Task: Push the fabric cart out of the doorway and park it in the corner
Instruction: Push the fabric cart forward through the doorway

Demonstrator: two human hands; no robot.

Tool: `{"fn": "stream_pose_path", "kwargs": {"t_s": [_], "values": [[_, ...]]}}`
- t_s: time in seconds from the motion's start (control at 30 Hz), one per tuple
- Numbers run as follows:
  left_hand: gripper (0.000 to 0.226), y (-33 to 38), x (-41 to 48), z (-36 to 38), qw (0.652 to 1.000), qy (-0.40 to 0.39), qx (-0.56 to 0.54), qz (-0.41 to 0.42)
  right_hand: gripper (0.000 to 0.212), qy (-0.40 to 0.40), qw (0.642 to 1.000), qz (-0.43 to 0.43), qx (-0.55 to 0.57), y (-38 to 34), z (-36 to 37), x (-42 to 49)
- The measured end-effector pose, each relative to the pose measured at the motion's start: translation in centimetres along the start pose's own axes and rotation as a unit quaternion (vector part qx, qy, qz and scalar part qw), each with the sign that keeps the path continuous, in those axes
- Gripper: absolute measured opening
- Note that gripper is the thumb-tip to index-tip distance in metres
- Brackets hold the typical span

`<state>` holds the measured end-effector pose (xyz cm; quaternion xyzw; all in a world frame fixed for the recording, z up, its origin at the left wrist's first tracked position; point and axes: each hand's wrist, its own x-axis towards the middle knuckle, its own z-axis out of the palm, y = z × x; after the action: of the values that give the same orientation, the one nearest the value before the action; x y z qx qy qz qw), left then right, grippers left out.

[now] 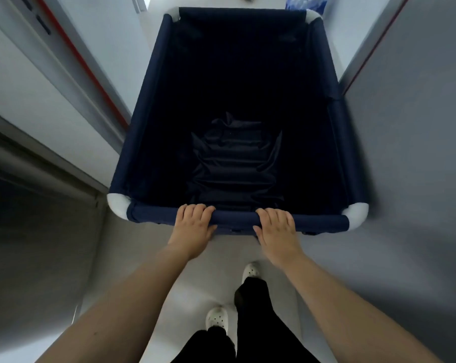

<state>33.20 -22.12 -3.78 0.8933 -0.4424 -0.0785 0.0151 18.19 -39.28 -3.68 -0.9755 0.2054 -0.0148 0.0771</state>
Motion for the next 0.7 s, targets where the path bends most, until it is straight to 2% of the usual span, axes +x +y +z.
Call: {"fn": "stream_pose_path", "kwargs": {"t_s": [0.2, 0.4, 0.7], "values": [[0.046, -1.1, 6.9, -1.4, 0.999, -0.036, -0.003, -0.018, 0.04, -0.027, 0.999, -0.026, 0.025, 2.6, -0.8, 6.7], [0.045, -1.5, 13.4, -2.3, 0.999, -0.033, -0.014, -0.026, 0.043, -0.055, 0.997, -0.035, 0.031, 5.5, -1.3, 13.1], [0.045, -3.2, 23.0, -3.4, 0.999, -0.023, -0.03, -0.017, 0.044, -0.043, 0.998, -0.036, 0.013, 9.0, -1.7, 22.4]]}}
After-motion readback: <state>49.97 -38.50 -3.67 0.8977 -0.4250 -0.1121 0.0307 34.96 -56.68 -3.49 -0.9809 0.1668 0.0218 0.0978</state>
